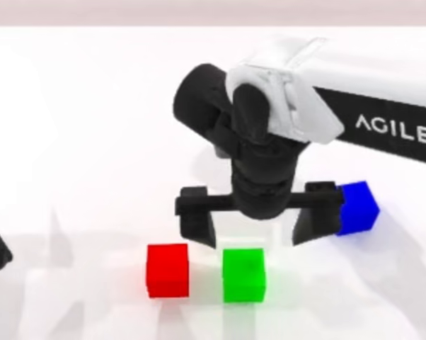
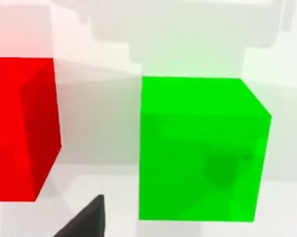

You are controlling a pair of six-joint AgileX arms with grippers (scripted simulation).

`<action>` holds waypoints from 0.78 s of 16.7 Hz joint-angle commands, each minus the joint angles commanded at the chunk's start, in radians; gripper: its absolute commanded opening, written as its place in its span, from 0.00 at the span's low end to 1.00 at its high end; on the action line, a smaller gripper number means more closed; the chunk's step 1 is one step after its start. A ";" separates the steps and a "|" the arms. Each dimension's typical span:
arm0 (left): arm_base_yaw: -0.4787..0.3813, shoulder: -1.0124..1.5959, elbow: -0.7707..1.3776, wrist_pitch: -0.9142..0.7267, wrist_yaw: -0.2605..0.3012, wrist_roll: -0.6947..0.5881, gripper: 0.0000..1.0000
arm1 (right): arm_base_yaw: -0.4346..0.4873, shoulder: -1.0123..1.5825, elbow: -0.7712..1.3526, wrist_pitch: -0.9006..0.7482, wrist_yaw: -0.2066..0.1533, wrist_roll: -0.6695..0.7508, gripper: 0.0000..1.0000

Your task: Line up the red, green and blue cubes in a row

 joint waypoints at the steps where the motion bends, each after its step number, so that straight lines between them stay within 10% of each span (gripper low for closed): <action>1: 0.000 0.000 0.000 0.000 0.000 0.000 1.00 | -0.027 -0.003 -0.005 0.003 0.000 -0.038 1.00; 13: 0.000 0.000 0.000 0.000 0.000 0.000 1.00 | -0.419 -0.041 -0.091 0.051 0.000 -0.603 1.00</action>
